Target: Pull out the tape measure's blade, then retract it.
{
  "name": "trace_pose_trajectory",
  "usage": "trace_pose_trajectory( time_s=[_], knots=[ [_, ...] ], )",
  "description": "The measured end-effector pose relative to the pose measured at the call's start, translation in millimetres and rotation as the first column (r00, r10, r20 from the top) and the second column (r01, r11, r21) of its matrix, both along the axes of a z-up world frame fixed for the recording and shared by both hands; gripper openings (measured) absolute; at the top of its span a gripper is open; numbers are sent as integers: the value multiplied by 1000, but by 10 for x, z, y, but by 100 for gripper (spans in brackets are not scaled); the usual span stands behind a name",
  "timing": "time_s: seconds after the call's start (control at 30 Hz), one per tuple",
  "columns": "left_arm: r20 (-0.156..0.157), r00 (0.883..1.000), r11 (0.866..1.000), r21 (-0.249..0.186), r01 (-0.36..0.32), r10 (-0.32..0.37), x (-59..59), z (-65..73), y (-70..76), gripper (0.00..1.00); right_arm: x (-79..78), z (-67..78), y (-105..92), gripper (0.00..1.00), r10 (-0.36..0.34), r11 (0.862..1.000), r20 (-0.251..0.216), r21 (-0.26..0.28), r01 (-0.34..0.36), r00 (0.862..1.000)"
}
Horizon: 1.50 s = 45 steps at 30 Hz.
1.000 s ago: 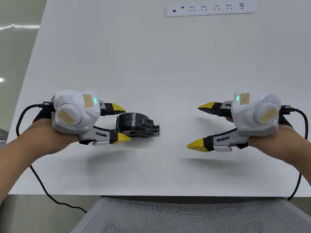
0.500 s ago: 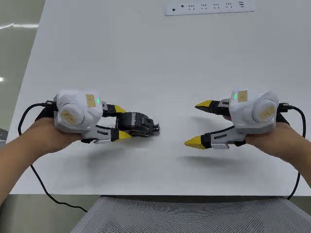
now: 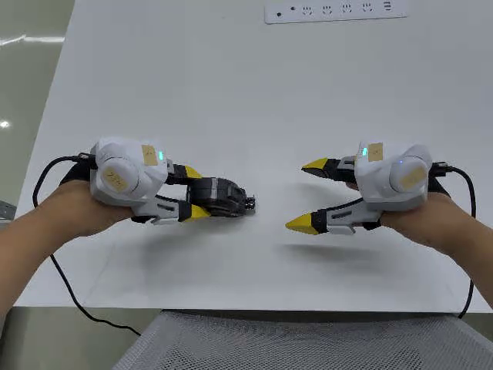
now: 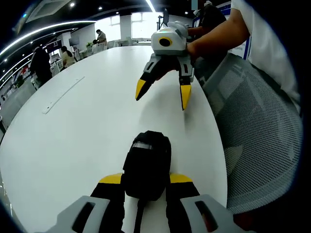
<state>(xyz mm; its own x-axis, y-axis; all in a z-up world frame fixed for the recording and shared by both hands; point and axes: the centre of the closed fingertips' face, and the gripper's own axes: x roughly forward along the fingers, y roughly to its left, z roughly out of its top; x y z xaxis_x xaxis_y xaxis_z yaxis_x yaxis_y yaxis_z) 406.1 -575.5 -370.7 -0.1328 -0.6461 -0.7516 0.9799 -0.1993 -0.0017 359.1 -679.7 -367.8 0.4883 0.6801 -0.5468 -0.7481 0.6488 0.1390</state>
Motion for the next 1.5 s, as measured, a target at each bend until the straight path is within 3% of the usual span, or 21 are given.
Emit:
trace_pose_trajectory(
  time_s=[0.3,0.6,0.73,1.5],
  knots=[
    [2,1000,1000,15,8,-8,0,0,-1,30,56,-108,145,56,43,999,14,-8,-43,999],
    [1,1000,1000,22,10,-10,6,-17,1,29,138,-110,316,49,86,996,53,-10,-85,995],
    [-3,1000,1000,20,10,-10,6,-17,-2,29,150,-218,367,46,119,993,58,-28,-118,991],
    [-8,1000,1000,19,8,-8,2,-20,2,30,264,-354,582,26,155,988,94,-35,-152,983]
  ],
)
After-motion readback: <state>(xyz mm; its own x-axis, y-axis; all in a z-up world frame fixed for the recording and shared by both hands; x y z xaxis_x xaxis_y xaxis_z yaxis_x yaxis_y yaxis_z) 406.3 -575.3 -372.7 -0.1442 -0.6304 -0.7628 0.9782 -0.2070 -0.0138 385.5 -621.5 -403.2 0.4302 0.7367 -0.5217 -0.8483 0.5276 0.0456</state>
